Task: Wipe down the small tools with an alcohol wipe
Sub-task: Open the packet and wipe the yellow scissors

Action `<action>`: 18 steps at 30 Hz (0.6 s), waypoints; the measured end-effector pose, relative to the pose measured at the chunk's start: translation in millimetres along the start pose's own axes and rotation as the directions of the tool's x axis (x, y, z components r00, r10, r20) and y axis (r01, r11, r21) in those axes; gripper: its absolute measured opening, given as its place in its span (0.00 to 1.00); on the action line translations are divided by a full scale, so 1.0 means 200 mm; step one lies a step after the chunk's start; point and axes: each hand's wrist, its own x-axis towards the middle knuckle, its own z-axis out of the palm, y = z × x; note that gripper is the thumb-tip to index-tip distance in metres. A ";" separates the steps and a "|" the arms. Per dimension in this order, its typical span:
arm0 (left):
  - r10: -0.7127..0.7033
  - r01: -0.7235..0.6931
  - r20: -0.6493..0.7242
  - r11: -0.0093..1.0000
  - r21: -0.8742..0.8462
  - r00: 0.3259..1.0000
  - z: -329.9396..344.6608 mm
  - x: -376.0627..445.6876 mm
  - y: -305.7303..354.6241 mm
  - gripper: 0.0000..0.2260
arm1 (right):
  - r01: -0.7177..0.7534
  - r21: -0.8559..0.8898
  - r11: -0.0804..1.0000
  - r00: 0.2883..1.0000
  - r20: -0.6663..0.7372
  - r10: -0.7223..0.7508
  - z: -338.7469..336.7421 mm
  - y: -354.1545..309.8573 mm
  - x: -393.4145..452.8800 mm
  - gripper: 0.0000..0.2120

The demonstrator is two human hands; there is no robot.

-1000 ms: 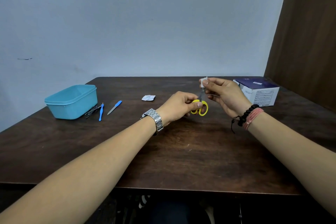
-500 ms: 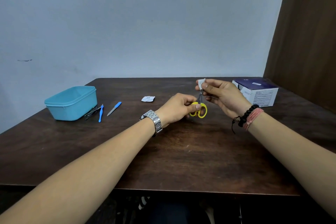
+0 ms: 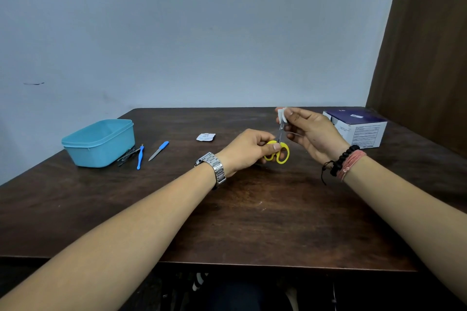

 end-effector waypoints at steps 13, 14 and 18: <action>-0.010 0.011 0.022 0.999 -0.040 1.000 0.01 -0.01 0.01 0.09 | -0.038 0.016 0.999 0.999 0.033 0.037 -0.01 -0.01 0.00 0.11; -0.010 0.010 0.021 0.999 -0.038 1.000 0.01 -0.01 0.01 0.10 | -0.039 0.018 0.999 0.999 0.034 0.038 -0.01 -0.01 -0.01 0.10; 0.000 0.000 0.026 1.000 -0.021 1.000 0.01 0.00 0.00 0.11 | -0.025 0.018 1.000 0.999 0.024 0.024 -0.02 -0.01 -0.01 0.10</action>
